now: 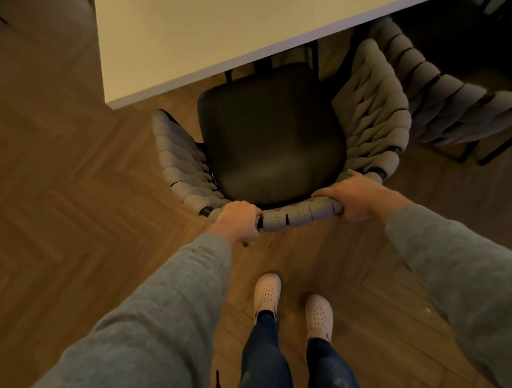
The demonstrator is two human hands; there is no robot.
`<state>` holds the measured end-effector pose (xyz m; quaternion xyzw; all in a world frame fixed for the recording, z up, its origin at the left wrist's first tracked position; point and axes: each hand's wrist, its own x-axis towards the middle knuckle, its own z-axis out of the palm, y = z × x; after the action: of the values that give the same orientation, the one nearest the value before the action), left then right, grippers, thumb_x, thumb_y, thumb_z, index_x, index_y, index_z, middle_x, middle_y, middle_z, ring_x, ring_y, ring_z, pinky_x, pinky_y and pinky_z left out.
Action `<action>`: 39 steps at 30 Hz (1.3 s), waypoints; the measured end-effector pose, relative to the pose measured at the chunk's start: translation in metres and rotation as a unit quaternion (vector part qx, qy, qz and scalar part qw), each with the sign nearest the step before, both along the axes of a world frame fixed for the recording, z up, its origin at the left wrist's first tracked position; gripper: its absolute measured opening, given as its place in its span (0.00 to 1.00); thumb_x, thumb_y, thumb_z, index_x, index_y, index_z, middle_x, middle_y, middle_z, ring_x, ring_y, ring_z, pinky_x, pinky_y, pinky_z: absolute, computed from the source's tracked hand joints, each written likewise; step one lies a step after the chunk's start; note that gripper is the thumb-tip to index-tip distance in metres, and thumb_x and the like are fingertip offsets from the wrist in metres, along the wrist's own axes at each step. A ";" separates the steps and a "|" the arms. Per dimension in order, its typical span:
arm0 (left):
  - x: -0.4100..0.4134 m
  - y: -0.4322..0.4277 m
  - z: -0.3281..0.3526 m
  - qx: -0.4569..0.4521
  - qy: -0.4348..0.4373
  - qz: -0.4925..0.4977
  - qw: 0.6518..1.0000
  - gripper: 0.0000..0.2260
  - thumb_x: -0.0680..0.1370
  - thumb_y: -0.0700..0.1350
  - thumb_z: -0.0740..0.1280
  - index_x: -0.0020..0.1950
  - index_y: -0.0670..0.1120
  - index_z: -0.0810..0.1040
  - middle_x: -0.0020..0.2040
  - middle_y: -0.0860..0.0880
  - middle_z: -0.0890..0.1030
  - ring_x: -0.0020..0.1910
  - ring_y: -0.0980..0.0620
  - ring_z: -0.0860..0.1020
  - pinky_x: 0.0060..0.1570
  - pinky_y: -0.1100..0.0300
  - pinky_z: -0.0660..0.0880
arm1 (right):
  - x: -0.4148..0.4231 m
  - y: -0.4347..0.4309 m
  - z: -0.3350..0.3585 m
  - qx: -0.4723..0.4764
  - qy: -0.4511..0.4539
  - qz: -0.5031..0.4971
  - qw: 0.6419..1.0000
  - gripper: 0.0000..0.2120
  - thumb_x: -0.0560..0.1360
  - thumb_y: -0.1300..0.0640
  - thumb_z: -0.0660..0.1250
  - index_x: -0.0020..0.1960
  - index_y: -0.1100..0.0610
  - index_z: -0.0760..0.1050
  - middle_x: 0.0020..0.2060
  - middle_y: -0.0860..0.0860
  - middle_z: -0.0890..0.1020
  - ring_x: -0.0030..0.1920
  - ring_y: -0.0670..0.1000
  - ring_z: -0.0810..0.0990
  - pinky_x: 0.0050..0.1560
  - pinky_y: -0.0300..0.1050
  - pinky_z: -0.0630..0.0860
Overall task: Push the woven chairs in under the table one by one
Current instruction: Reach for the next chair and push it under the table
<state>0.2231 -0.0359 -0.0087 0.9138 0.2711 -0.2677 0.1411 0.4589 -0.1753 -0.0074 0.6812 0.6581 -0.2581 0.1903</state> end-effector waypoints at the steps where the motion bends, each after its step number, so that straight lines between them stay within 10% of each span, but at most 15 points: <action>1: -0.003 -0.001 -0.001 0.002 0.006 -0.002 1.000 0.13 0.72 0.50 0.69 0.57 0.54 0.78 0.43 0.53 0.80 0.42 0.55 0.77 0.42 0.59 0.76 | 0.006 -0.003 0.000 0.003 -0.005 0.012 1.000 0.31 0.74 0.51 0.67 0.74 0.40 0.59 0.59 0.43 0.78 0.61 0.51 0.76 0.70 0.60 0.59; 9: -0.019 -0.008 0.003 0.005 0.018 -0.006 1.000 0.11 0.73 0.47 0.68 0.55 0.53 0.78 0.43 0.53 0.81 0.41 0.53 0.78 0.43 0.58 0.78 | 0.029 -0.014 -0.014 0.033 -0.058 0.042 0.997 0.12 0.72 0.48 0.65 0.55 0.39 0.73 0.49 0.44 0.80 0.48 0.49 0.78 0.52 0.50 0.76; 39: -0.020 0.034 0.011 0.020 -0.009 0.017 1.000 0.11 0.75 0.46 0.67 0.57 0.53 0.78 0.43 0.53 0.79 0.40 0.55 0.73 0.40 0.61 0.71 | 0.022 0.048 -0.006 0.039 -0.091 0.016 0.995 0.07 0.77 0.48 0.63 0.55 0.44 0.76 0.49 0.46 0.79 0.50 0.49 0.77 0.56 0.47 0.71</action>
<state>0.2036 -0.0016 0.0020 0.9141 0.2909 -0.2511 0.1297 0.4813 -0.1272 -0.0134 0.6980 0.6585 -0.1667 0.2268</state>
